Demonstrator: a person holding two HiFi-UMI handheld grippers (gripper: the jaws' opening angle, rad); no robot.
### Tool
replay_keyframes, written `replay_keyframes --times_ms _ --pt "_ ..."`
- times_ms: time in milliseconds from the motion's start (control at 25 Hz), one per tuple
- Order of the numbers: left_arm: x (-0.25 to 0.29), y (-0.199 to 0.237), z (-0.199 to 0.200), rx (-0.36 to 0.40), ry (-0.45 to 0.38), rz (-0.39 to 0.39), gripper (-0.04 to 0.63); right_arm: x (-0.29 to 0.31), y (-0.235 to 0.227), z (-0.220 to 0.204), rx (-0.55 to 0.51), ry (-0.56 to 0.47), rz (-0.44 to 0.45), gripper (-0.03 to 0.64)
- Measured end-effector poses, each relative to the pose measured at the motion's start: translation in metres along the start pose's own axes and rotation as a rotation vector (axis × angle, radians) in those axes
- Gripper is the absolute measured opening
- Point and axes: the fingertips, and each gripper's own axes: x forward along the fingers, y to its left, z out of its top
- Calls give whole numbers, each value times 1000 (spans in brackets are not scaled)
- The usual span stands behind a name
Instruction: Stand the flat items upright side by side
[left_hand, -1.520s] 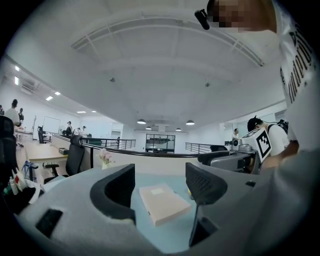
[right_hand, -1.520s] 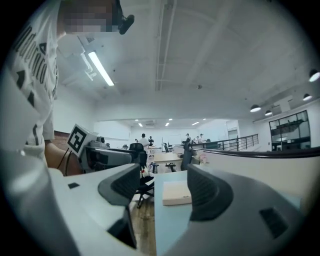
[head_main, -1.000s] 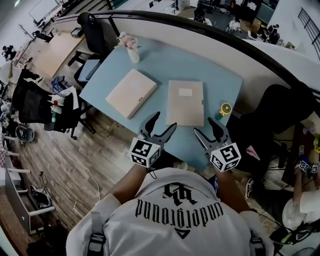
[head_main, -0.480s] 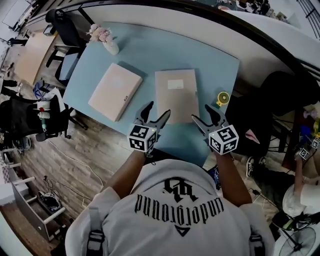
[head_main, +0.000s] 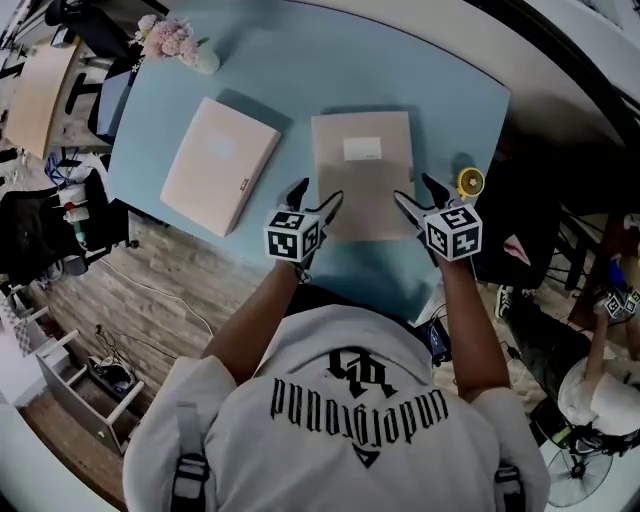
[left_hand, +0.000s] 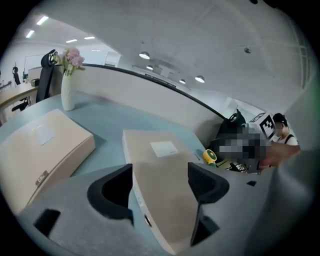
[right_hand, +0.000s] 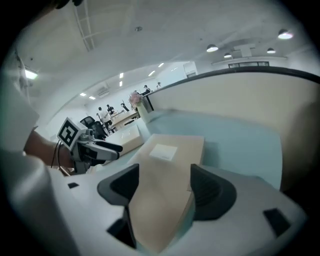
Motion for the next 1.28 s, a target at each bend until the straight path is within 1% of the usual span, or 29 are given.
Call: replay_keyframes --times_ms 200,320,400,480,600,680,760,840,920,1080,1280 --pt "41 24 -21 -71 74 16 362 42 -29 -32 72 132 0 321" --pt "59 28 -32 -134 128 -10 364 60 -44 -46 126 191 -5 328" --pt "67 30 -40 -159 161 -29 362 70 -47 -53 157 218 5 328" --pt "72 29 -44 -170 177 -43 356 76 -47 -58 187 238 28 324" --pt "75 28 -44 -166 185 -45 357 77 -49 -60 219 250 55 327" --pt "77 30 -44 -164 190 -44 356 80 -50 -60 223 253 63 323" --pt "77 31 -42 -158 194 -39 347 81 -50 -58 215 251 53 313" --pt "75 27 -38 -135 196 -35 344 76 -48 -55 199 241 22 307" --pt "71 21 -27 -83 180 -32 344 67 -46 -48 178 206 -21 305" --pt "61 5 8 61 109 -30 342 39 -43 -25 118 86 -126 302" --pt "44 -21 54 208 -6 -28 339 -3 -37 7 19 -92 -292 302"
